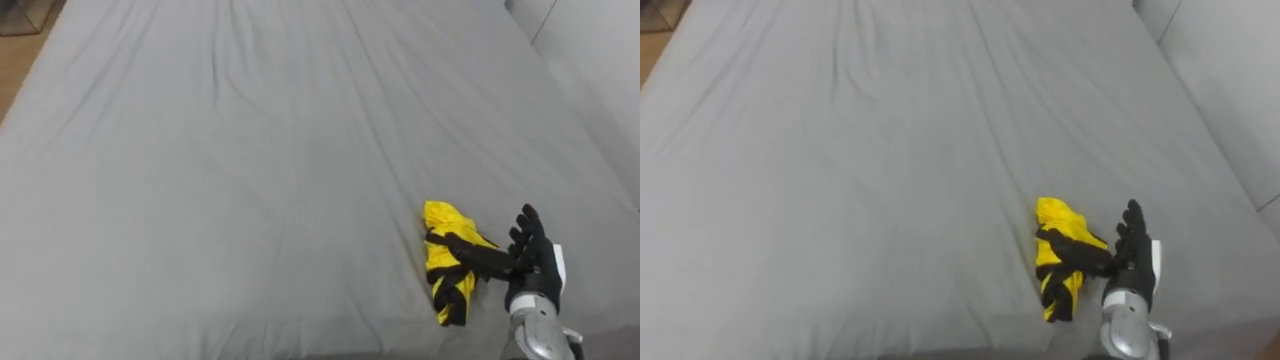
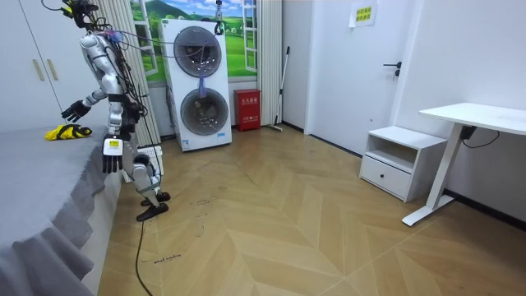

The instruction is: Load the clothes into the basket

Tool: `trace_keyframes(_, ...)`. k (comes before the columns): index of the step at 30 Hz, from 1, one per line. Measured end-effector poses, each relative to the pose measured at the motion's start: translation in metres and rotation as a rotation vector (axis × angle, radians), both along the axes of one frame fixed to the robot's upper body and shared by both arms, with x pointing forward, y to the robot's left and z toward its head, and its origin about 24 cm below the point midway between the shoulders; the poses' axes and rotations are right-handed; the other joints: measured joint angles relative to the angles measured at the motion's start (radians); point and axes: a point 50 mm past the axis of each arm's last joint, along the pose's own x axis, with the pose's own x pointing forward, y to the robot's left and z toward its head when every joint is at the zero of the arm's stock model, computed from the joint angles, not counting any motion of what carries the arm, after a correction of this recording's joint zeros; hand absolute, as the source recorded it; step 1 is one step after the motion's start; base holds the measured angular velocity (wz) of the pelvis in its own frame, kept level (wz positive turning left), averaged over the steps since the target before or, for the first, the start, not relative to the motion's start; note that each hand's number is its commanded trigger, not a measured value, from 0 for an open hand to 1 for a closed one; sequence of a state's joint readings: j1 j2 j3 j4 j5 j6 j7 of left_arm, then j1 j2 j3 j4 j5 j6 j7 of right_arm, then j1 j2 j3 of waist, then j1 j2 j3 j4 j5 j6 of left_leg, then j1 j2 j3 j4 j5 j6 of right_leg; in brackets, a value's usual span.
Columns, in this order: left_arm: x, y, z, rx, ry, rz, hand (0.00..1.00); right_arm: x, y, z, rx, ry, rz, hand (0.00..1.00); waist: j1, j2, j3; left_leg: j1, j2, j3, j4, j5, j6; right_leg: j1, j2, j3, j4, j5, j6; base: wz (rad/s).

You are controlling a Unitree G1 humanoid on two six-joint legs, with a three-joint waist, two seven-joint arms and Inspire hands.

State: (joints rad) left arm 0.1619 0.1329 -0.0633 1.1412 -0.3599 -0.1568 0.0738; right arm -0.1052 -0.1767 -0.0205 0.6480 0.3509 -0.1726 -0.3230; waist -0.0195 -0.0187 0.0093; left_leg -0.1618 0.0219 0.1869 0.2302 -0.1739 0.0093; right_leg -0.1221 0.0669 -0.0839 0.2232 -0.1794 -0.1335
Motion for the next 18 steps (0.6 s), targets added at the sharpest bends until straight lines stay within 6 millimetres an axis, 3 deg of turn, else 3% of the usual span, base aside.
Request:
trace_keyframes(5, 0.013, 0.001, 0.001, -0.025, -0.018, -0.024, 0.00, 0.023, -0.008, 0.006, -0.032, 0.021, -0.004, 0.00, 0.034, -0.005, 0.0030, -0.058, -0.002, 0.000, 0.000, 0.010, 0.001, -0.067, -0.003, -0.003, 0.016, 0.001, 0.004, -0.03)
trace_keyframes(6, 0.015, 0.000, 0.001, -0.031, -0.021, -0.030, 0.00, 0.026, -0.009, 0.006, -0.035, 0.028, -0.002, 0.00, 0.040, -0.005, 0.0030, -0.062, -0.001, 0.000, 0.000, 0.012, 0.002, -0.072, -0.004, -0.008, 0.017, 0.001, 0.009, 0.00)
trace_keyframes(8, 0.019, -0.001, 0.002, -0.049, -0.027, -0.053, 0.00, 0.030, -0.013, 0.003, -0.035, 0.065, 0.007, 0.00, 0.062, -0.007, 0.0047, -0.072, -0.003, -0.003, 0.000, 0.018, 0.004, -0.079, -0.012, -0.035, 0.016, -0.007, 0.037, 0.10)
trace_keyframes(13, 0.030, -0.002, 0.003, -0.066, -0.034, -0.083, 0.00, 0.033, -0.017, 0.000, -0.062, 0.124, 0.038, 0.00, 0.102, -0.012, 0.0081, -0.108, -0.006, -0.012, 0.000, 0.022, 0.010, -0.113, -0.022, -0.078, 0.016, -0.009, 0.052, 0.08)
trace_keyframes(14, 0.032, -0.002, 0.003, -0.069, -0.036, -0.086, 0.00, 0.032, -0.021, 0.000, -0.083, 0.135, 0.043, 0.05, 0.105, -0.013, 0.0083, -0.118, -0.009, -0.017, 0.000, 0.023, 0.011, -0.125, -0.026, -0.093, 0.020, -0.009, 0.052, 0.12)
trace_keyframes(15, 0.034, -0.002, 0.003, -0.069, -0.040, -0.088, 0.00, 0.030, -0.026, 0.001, -0.098, 0.144, 0.036, 0.20, 0.106, -0.012, 0.0084, -0.131, -0.012, -0.026, 0.000, 0.025, 0.013, -0.138, -0.031, -0.111, 0.024, -0.009, 0.052, 0.12)
trace_keyframes(16, 0.035, -0.002, 0.004, -0.069, -0.042, -0.089, 0.00, 0.030, -0.029, 0.000, -0.102, 0.151, 0.032, 0.57, 0.109, -0.013, 0.0096, -0.136, -0.012, -0.027, 0.000, 0.025, 0.013, -0.144, -0.032, -0.116, 0.029, -0.009, 0.052, 0.08)
trace_keyframes(17, 0.037, -0.002, 0.004, -0.069, -0.042, -0.090, 0.00, 0.028, -0.032, -0.001, -0.108, 0.170, 0.023, 0.85, 0.113, -0.014, 0.0104, -0.143, -0.011, -0.027, 0.000, 0.026, 0.015, -0.161, -0.034, -0.122, 0.047, -0.009, 0.052, 0.00)
trace_keyframes(18, 0.038, -0.002, 0.004, -0.069, -0.040, -0.090, 0.00, 0.025, -0.034, -0.006, -0.106, 0.202, 0.013, 0.96, 0.116, -0.011, 0.0152, -0.140, -0.008, -0.043, -0.003, 0.028, 0.016, -0.194, -0.039, -0.142, 0.099, -0.013, 0.061, -0.03)
